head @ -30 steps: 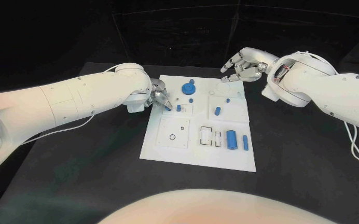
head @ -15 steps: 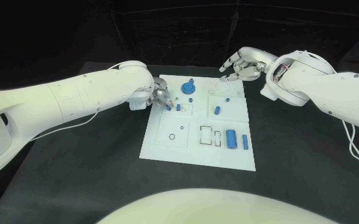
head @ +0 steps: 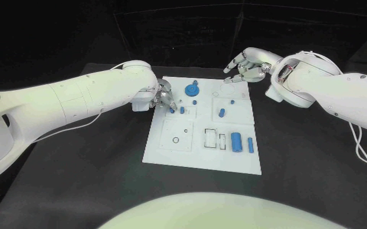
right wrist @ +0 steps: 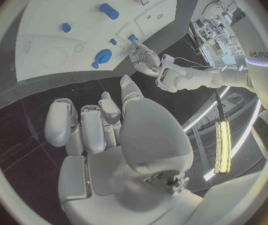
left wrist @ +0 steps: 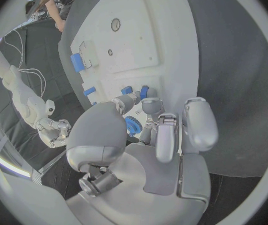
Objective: Assemble the parts on the task board
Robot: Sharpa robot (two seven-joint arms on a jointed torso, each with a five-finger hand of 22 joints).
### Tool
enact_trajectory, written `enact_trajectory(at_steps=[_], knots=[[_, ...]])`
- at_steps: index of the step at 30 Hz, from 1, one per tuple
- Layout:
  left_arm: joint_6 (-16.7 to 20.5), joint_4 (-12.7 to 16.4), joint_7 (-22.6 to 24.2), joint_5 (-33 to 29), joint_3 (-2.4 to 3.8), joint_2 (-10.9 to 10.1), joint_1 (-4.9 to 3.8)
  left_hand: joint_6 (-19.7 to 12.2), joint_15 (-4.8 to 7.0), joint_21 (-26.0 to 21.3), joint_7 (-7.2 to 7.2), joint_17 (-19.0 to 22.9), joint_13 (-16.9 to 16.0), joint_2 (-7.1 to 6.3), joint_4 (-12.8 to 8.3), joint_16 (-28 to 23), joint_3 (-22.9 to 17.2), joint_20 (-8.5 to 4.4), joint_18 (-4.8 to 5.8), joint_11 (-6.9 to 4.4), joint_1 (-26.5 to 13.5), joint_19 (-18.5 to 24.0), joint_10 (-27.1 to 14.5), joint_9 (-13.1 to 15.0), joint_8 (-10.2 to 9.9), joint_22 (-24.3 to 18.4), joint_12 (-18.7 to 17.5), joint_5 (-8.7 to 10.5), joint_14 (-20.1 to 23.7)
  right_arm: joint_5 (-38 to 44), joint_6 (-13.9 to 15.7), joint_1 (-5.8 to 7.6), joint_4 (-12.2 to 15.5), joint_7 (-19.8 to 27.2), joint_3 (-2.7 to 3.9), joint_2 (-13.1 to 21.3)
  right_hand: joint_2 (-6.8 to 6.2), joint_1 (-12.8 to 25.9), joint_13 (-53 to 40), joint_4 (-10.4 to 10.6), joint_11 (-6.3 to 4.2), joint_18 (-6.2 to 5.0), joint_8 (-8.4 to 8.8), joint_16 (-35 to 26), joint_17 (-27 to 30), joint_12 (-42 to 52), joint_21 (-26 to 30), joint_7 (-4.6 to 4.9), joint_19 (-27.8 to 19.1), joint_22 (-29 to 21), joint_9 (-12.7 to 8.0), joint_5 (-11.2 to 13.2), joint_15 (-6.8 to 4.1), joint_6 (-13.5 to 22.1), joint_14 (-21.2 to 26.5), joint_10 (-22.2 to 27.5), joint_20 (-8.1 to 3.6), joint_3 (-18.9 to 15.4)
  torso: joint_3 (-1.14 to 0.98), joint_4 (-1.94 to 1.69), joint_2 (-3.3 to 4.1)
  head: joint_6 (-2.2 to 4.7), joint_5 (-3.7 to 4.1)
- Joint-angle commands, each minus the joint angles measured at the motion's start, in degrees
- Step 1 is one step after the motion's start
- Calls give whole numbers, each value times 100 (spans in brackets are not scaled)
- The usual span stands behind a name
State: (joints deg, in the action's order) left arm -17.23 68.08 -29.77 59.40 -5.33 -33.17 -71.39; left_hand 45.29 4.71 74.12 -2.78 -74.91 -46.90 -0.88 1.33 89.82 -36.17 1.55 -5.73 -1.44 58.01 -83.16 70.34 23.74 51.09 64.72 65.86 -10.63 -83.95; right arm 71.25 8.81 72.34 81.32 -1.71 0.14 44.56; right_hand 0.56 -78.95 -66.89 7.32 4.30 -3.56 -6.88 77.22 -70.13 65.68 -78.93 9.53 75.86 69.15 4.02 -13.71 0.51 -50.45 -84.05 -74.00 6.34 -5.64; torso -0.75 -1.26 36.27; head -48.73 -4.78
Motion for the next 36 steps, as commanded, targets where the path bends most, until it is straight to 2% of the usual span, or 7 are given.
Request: enact_trajectory(at_steps=[1,6,8,13,31,34,36], knots=[[-287,-1,-145,39,-34,-2,46,52,44,-13,34,-1509,-15,-9,-343,18,-242,-46,84,-22,-85,3,59,-17,39,21,44,-6,-605,15,-19,11,1,34,4,-2,36,-35,-4,0,10,-118,-23,-31,4,11,35,-2,-49,-5,-1,-20,-53,-17,-177,31,2,-19,3,-1,-2,-5,3],[-175,-5,-163,38,-34,-6,46,177,66,-8,60,-1509,-10,-248,-50,18,541,-64,92,-46,-443,-5,72,-77,28,43,68,67,-605,15,-10,11,-12,41,4,-12,39,-36,11,4,10,-120,-25,-38,14,-3,42,-2,-55,-16,-1,-24,-53,-18,-176,41,2,-23,4,-9,-1,-1,2],[-44,-11,-188,34,-34,-10,46,213,64,-27,69,-1509,21,-321,131,18,960,-68,88,-35,-614,0,51,-110,5,22,62,669,-605,15,-8,10,-19,51,4,-17,37,-32,19,9,11,-122,-26,-42,19,-11,47,-1,-61,-25,-1,-25,-53,-17,-174,47,2,-28,3,-9,-2,-2,-1],[198,-20,-203,14,-32,-29,47,219,78,-57,71,-1509,71,-550,472,18,1663,-87,79,-50,-920,4,13,-163,-48,-9,43,793,-605,15,-8,10,-32,78,3,-25,33,-22,22,22,12,-131,-27,-51,29,-13,72,-1,-90,-68,-1,-28,-52,-14,-172,52,2,-44,8,-10,-4,-1,-2],[816,234,122,-214,64,-285,39,220,93,-142,78,-1509,155,-203,917,18,2685,-113,66,-61,-355,6,-49,-256,-83,-84,20,786,-605,15,-3,9,-53,87,3,-18,33,-18,24,27,12,-134,-28,-54,32,-15,79,0,-98,-79,-2,-30,-52,-14,-171,54,2,-49,2,-9,-5,29,12],[1119,317,367,-331,99,-362,35,117,68,-318,35,-1403,449,-119,923,-45,2784,-94,23,-30,-180,84,-239,-282,-117,-322,-149,772,-578,15,-2,9,-58,88,3,-17,36,-12,25,37,13,-134,-28,-56,32,-15,83,1,-101,-84,-2,-38,-51,-10,-171,56,2,-57,1,-11,-3,38,20],[1322,358,549,-408,112,-393,32,-129,5,-553,-64,-1255,1090,-50,872,-135,2828,-49,-27,57,35,196,-685,-351,-244,-630,-554,746,-538,15,0,9,-61,90,3,-17,36,-12,25,37,13,-134,-28,-56,32,-15,83,1,-101,-84,-2,-38,-51,-10,-171,56,2,-57,2,-11,-4,40,26]])
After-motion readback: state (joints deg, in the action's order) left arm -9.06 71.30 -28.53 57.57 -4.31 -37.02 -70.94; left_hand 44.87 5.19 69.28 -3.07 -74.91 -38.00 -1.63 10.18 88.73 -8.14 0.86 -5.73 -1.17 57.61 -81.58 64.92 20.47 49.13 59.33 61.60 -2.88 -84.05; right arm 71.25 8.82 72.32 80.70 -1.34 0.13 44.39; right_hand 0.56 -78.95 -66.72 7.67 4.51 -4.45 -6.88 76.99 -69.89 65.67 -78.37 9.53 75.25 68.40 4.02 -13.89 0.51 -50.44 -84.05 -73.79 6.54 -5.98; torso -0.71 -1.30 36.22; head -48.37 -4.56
